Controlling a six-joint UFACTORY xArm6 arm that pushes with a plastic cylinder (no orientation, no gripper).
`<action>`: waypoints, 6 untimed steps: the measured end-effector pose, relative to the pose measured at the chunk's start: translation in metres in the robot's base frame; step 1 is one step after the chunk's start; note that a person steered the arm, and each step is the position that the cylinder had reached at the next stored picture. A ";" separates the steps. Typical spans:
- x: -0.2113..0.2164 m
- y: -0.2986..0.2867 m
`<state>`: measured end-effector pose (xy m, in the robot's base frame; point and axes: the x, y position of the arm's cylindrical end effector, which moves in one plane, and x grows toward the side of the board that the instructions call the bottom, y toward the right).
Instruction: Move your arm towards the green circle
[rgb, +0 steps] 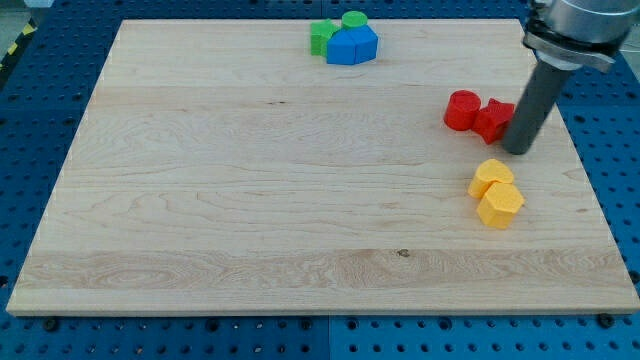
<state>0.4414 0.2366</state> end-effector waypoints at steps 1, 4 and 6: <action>0.008 0.059; -0.166 0.024; -0.234 -0.137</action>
